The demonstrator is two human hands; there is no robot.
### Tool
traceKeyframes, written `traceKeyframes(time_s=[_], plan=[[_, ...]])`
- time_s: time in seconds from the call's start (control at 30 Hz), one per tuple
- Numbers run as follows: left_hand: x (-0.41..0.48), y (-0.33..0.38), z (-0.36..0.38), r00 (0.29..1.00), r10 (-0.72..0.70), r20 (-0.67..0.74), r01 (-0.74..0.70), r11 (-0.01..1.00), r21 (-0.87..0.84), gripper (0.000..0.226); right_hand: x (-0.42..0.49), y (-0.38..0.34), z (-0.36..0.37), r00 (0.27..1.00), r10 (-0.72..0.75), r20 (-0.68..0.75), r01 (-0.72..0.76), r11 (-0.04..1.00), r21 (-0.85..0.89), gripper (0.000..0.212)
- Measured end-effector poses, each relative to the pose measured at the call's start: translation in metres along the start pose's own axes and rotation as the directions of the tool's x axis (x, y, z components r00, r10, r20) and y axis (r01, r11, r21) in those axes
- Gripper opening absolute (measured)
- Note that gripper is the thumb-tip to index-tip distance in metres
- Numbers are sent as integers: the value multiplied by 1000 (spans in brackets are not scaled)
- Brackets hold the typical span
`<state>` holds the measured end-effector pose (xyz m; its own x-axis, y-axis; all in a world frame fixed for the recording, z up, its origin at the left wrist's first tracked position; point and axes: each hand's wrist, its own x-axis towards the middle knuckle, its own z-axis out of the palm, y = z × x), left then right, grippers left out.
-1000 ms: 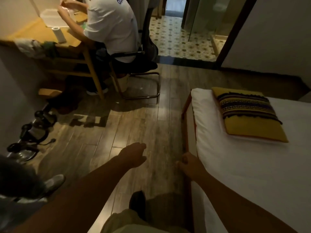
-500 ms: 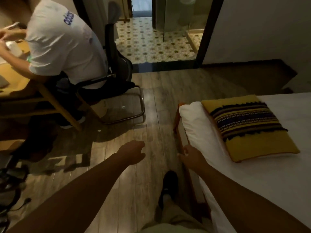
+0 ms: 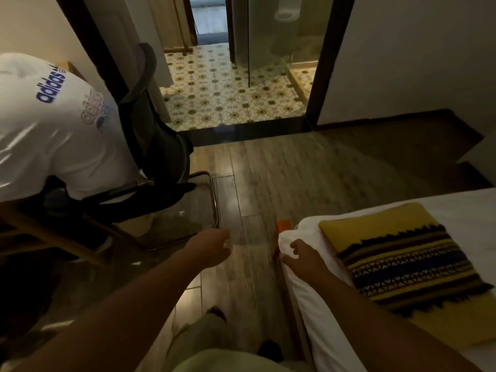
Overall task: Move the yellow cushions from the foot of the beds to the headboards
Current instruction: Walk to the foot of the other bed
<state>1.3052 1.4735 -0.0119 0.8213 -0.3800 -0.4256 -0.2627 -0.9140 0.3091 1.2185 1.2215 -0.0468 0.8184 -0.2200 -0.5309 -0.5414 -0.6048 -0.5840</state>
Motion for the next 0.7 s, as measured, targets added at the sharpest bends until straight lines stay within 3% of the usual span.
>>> traceKeyframes(time_s=[0.17,0.33,0.5,0.7], plan=[[101,-16,-36,996,58,68,-59,998,17,27,77,-30,-20,998,37,-58,-33,998,60,56],[209,-37,-83,990,108,89,-109,994,12,44,164,-77,-40,981,148,-122,-139,987,79,37],[300,-58,-142,972,159,175,-178,979,99,49,233,-127,-57,957,264,-118,-242,955,171,53],[392,-40,-193,942,249,224,-286,946,153,48,288,-142,-82,922,356,-154,-295,901,316,56]])
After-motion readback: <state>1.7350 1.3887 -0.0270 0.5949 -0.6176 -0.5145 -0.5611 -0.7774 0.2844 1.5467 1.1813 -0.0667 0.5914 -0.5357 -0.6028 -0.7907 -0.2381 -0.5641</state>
